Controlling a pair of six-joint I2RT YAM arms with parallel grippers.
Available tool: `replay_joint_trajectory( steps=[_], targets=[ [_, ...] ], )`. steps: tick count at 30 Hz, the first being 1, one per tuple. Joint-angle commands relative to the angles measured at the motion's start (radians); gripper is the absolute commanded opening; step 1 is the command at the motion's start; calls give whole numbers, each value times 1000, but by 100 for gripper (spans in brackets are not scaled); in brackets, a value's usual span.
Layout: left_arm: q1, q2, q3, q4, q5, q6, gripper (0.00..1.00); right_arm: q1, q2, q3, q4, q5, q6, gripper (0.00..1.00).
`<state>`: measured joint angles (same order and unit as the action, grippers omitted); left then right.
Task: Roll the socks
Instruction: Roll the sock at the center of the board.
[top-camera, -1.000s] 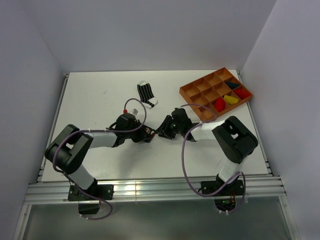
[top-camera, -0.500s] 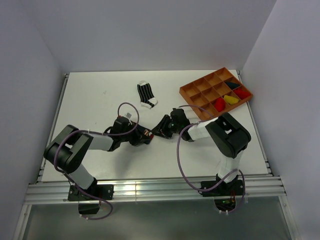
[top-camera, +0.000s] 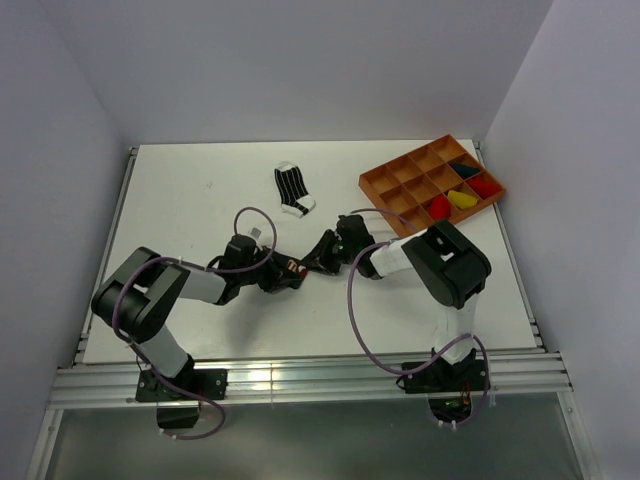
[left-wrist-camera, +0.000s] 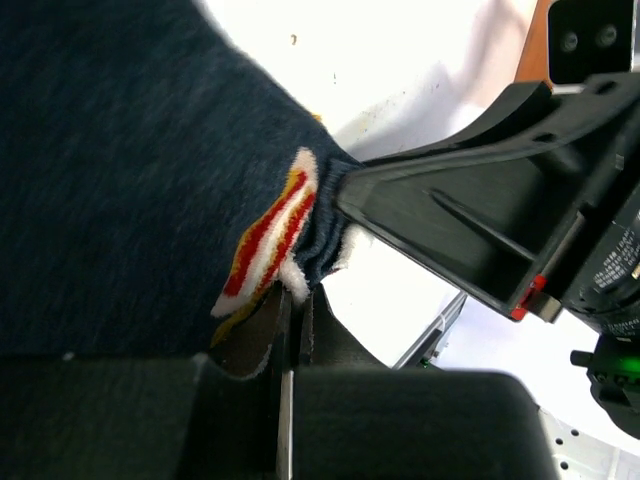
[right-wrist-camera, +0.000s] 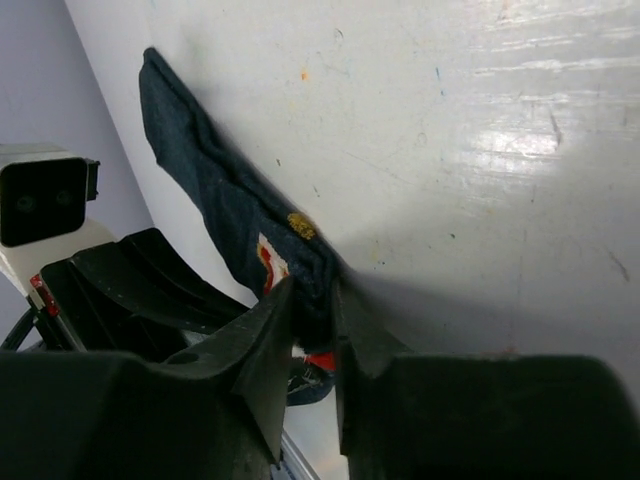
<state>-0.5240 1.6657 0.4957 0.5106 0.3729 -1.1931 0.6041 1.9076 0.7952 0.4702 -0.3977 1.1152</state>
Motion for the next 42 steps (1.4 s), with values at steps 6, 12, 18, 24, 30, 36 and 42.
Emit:
replay_joint_trajectory(
  steps=[6, 12, 18, 24, 30, 36, 42],
  targets=[
    [1, -18, -6, -47, -15, 45, 1, 5, 19, 62, -201, 59, -117, 0],
    [-30, -155, 44, -265, -205, 170, 30, 6, -42, 143, -414, 166, -196, 0],
    [-211, -302, 145, -483, -602, 346, 44, 16, -53, 197, -533, 220, -219, 0],
    [-465, -324, 170, -376, -922, 582, 45, 23, -44, 243, -603, 235, -227, 0],
    [-556, -209, 201, -305, -976, 690, 43, 25, -28, 265, -640, 224, -233, 0],
    [-581, -123, 224, -261, -999, 727, 40, 25, -24, 265, -642, 214, -235, 0],
    [-579, -78, 237, -238, -1011, 748, 40, 23, -19, 262, -634, 201, -232, 0]
  ],
)
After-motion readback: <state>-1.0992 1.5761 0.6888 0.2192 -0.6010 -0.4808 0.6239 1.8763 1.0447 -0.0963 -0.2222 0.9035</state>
